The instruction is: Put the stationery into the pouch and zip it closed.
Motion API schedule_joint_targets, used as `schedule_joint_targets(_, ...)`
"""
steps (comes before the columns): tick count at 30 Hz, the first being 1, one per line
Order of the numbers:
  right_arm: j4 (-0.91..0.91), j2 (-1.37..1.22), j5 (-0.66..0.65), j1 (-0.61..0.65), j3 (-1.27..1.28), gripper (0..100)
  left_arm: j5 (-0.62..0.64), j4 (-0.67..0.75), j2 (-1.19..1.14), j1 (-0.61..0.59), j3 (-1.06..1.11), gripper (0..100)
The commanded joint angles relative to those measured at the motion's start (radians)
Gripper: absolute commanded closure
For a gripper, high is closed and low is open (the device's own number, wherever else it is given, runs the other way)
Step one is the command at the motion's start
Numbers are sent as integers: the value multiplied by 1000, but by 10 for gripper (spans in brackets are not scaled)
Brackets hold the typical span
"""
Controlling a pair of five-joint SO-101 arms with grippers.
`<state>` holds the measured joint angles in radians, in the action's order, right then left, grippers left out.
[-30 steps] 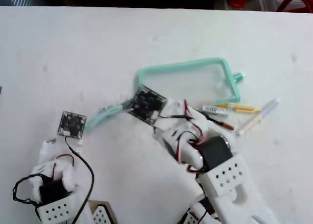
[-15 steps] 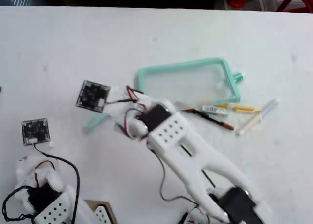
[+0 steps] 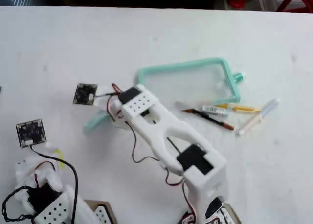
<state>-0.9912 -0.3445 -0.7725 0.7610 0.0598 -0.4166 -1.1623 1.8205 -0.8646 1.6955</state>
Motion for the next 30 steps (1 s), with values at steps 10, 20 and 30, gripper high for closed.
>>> schedule_joint_targets(10,-59,-183,-55,-88,-256,850,11,-8,8,1,-3,728)
schedule_joint_targets(20,-58,-317,-57,-91,-376,850,11,-6,8,1,-3,728)
schedule_joint_targets(30,-88,-380,-176,-77,-427,998,11,-6,8,1,-3,728)
